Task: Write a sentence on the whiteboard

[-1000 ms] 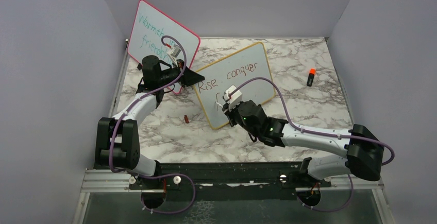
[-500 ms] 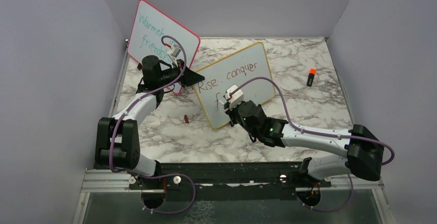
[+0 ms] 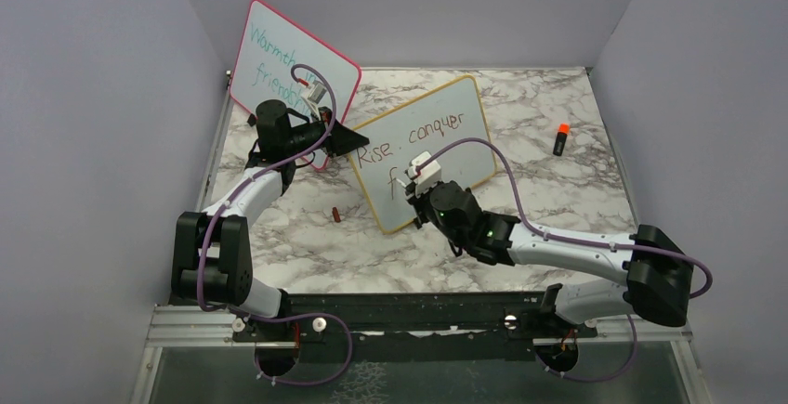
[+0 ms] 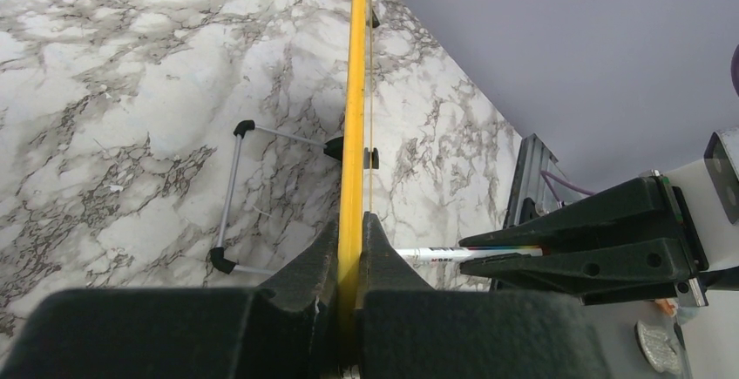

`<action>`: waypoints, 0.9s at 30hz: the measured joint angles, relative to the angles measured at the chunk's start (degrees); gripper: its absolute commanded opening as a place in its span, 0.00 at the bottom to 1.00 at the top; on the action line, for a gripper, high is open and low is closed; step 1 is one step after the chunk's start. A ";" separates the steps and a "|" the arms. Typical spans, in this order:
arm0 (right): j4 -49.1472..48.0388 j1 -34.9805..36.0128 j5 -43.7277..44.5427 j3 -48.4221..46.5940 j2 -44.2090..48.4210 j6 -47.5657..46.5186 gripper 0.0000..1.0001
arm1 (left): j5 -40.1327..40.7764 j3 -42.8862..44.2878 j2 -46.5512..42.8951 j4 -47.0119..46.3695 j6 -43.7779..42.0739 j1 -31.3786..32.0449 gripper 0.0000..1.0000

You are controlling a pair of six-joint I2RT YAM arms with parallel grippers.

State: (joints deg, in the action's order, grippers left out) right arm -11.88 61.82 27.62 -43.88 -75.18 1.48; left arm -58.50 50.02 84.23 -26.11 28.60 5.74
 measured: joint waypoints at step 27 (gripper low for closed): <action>-2.36 -0.02 -0.63 5.60 4.66 -2.58 0.00 | 0.00 0.00 0.00 0.00 0.00 -0.02 0.00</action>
State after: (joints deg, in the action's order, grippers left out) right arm -14.24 61.80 26.98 -38.28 -70.52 -1.10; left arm -58.50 50.02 84.23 -26.11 28.60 5.72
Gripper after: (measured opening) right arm 0.165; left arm 0.041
